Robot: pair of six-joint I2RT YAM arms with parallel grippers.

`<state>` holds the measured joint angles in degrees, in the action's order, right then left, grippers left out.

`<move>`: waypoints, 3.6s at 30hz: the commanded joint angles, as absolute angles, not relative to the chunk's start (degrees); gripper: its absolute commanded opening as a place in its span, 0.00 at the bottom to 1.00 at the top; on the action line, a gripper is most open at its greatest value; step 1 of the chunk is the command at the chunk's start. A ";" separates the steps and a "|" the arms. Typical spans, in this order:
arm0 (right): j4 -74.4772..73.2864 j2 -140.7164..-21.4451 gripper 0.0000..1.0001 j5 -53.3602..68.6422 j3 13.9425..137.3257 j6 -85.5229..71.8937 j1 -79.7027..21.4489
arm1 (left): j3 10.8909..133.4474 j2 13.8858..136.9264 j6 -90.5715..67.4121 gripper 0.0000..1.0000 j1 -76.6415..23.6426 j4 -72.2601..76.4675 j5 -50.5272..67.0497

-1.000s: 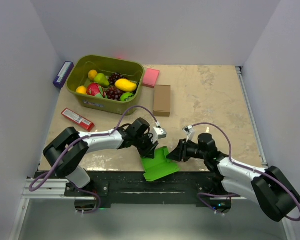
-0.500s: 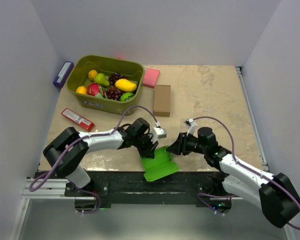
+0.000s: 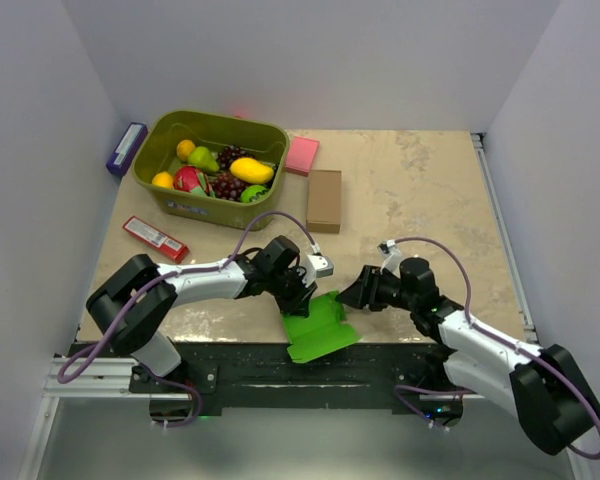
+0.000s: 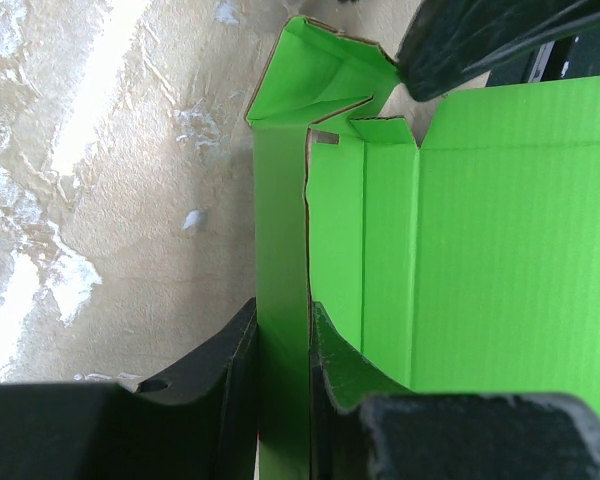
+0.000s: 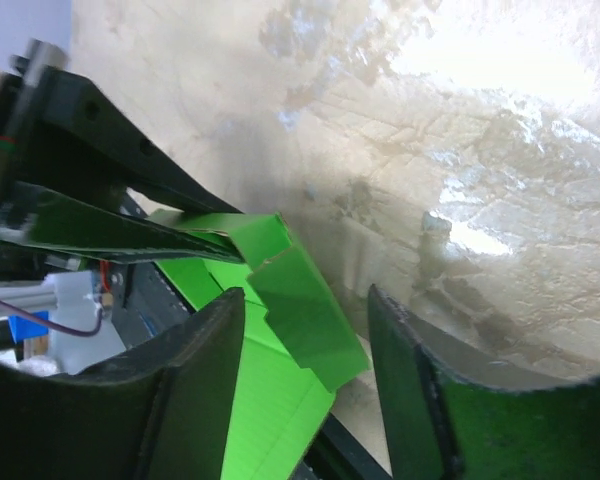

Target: Fold the paper box

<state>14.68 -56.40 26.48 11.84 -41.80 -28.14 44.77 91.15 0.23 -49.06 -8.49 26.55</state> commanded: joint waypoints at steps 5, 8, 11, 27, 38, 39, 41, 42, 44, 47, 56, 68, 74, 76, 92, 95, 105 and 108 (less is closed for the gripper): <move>9.24 -53.26 0.59 24.44 13.10 -41.31 -22.25 | 44.12 92.29 3.78 0.02 -49.57 -10.55 20.39; 9.66 -56.94 0.53 24.34 12.57 -40.26 -20.57 | 44.12 92.29 3.87 0.02 -49.66 -10.55 20.39; 13.16 -60.90 0.46 28.20 12.39 -35.00 -20.57 | 44.21 92.37 3.78 0.02 -49.66 -10.55 20.39; 34.63 -72.95 0.45 43.95 7.91 -37.35 -20.65 | 44.38 92.64 4.13 0.02 -49.83 -10.90 19.69; 38.41 -73.56 0.46 46.05 8.00 -39.20 -20.74 | 44.38 92.55 4.13 0.02 -50.36 -10.90 19.42; 38.58 -73.65 0.45 46.23 7.91 -39.20 -20.74 | 44.38 92.55 4.13 0.02 -50.45 -10.99 19.34; 39.20 -73.83 0.43 46.41 7.56 -39.46 -20.74 | 44.38 92.46 4.13 0.02 -50.54 -10.90 19.25; 39.11 -73.83 0.43 46.32 7.56 -39.38 -20.83 | 44.38 92.46 4.13 0.02 -50.54 -10.99 19.34; 39.02 -74.00 0.43 46.14 7.38 -39.11 -20.74 | 44.38 92.37 4.31 0.02 -50.62 -10.99 19.07; 38.68 -74.53 0.41 45.27 7.82 -38.50 -21.35 | 44.38 92.37 4.22 0.02 -50.71 -10.99 19.16; 39.99 -78.05 0.31 39.82 9.14 -39.11 -26.54 | 44.30 92.29 4.39 0.02 -51.06 -11.07 18.55; 25.68 -74.88 0.13 23.21 14.06 -36.74 -32.96 | 44.30 91.58 4.83 0.02 -53.08 -11.25 14.86; 11.09 -73.74 0.07 11.02 19.51 -34.36 -37.70 | 44.12 90.09 4.57 0.01 -53.61 -10.55 13.27; 8.28 -74.35 0.02 8.19 21.00 -35.33 -40.15 | 44.21 89.83 4.04 0.01 -53.61 -10.46 13.53; -14.48 -80.33 0.00 -30.31 30.84 -52.89 -60.99 | 44.03 87.98 -1.21 0.00 -53.61 -8.26 18.46; -17.57 -83.49 0.00 -34.71 32.95 -55.10 -64.07 | 44.03 87.80 -1.93 0.00 -53.61 -7.74 19.94; -27.86 -92.37 0.00 -41.57 38.93 -63.37 -66.71 | 43.42 85.34 -3.34 0.00 -53.61 -6.50 21.53; -27.42 -93.77 0.00 -41.75 39.46 -62.58 -67.23 | 43.42 84.81 -4.04 0.00 -53.53 -5.10 23.20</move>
<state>-18.98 -87.64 -37.85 42.02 -61.34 -67.48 43.42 87.81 -3.88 -51.57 -10.17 16.91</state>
